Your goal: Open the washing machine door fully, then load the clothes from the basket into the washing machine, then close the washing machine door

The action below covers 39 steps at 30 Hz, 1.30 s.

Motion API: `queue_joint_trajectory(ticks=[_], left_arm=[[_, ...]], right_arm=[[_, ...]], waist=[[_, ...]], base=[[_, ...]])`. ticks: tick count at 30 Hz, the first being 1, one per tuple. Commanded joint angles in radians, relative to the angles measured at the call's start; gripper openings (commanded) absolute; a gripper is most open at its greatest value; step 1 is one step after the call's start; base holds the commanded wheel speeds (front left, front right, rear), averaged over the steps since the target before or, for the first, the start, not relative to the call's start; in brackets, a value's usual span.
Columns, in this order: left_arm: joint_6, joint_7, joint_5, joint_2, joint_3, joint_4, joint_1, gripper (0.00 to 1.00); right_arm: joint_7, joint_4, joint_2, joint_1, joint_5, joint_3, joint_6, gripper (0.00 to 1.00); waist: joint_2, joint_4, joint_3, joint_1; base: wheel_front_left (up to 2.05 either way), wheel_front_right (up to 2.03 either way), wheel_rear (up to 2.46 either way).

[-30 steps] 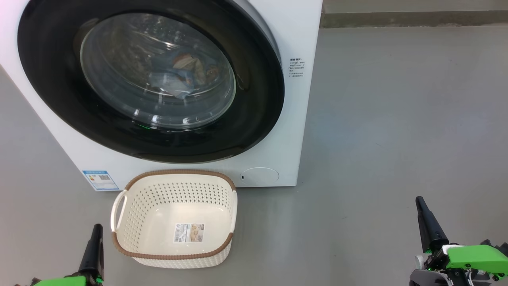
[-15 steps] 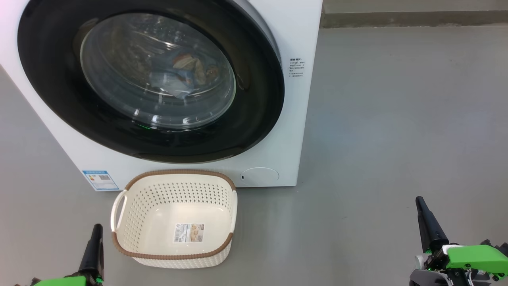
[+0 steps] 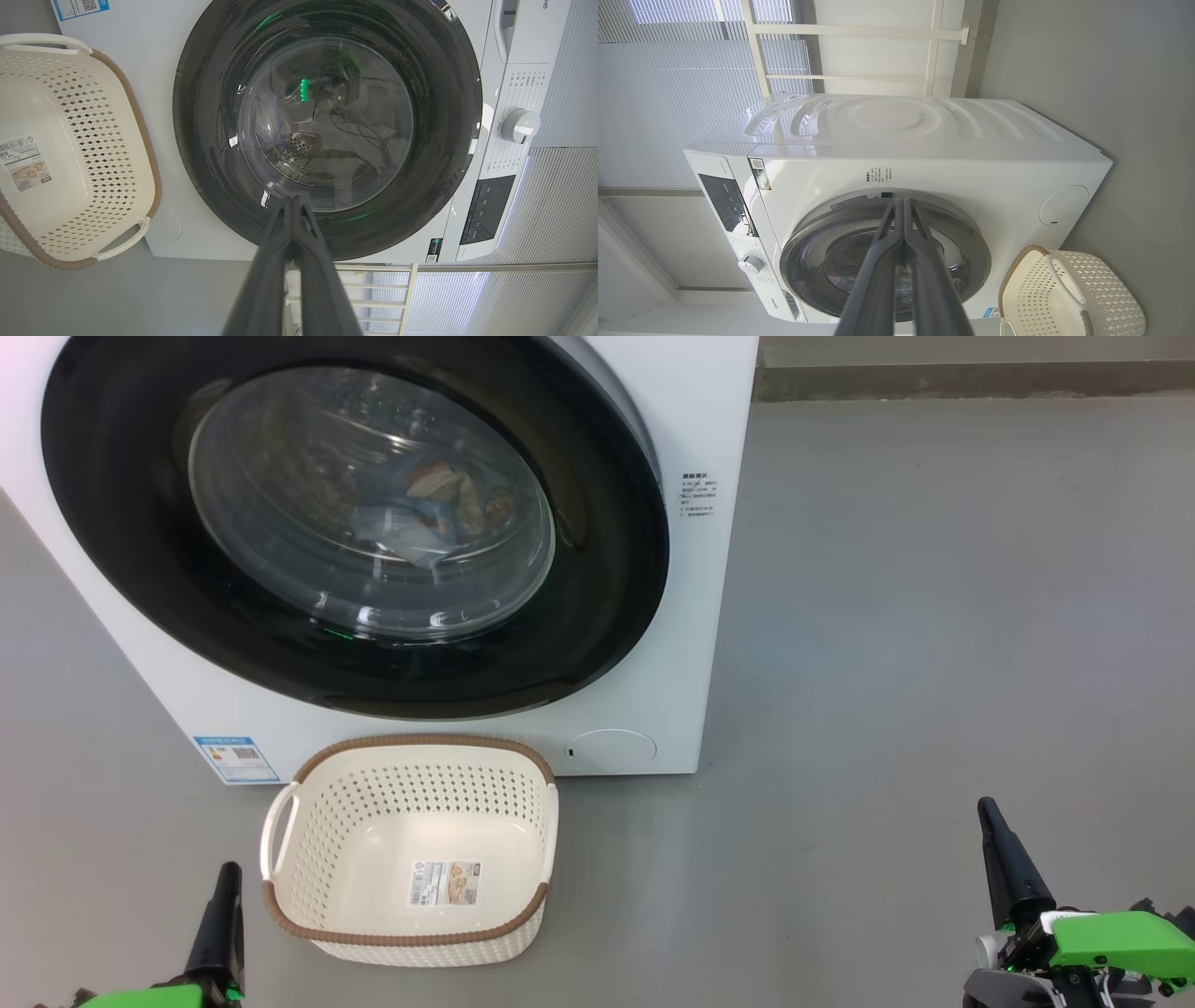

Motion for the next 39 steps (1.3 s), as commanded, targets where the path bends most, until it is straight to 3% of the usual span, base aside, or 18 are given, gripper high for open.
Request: queue_joint_trajectory(ticks=[1, 39], left_arm=[[-0.003, 0.008, -0.003, 0.016, 0.034, -0.026, -0.038, 0.00], [-0.003, 0.007, -0.004, 0.016, 0.034, -0.026, -0.038, 0.00]], right_arm=[[0.007, -0.030, 0.000, -0.010, 0.002, 0.024, -0.001, 0.00], [0.008, -0.030, 0.000, -0.010, 0.001, 0.023, -0.001, 0.00]], waist=[[0.0000, 0.000, 0.000, 0.0000], [0.0000, 0.000, 0.000, 0.0000]], base=[[0.00, 0.00, 0.00], [0.00, 0.00, 0.00]])
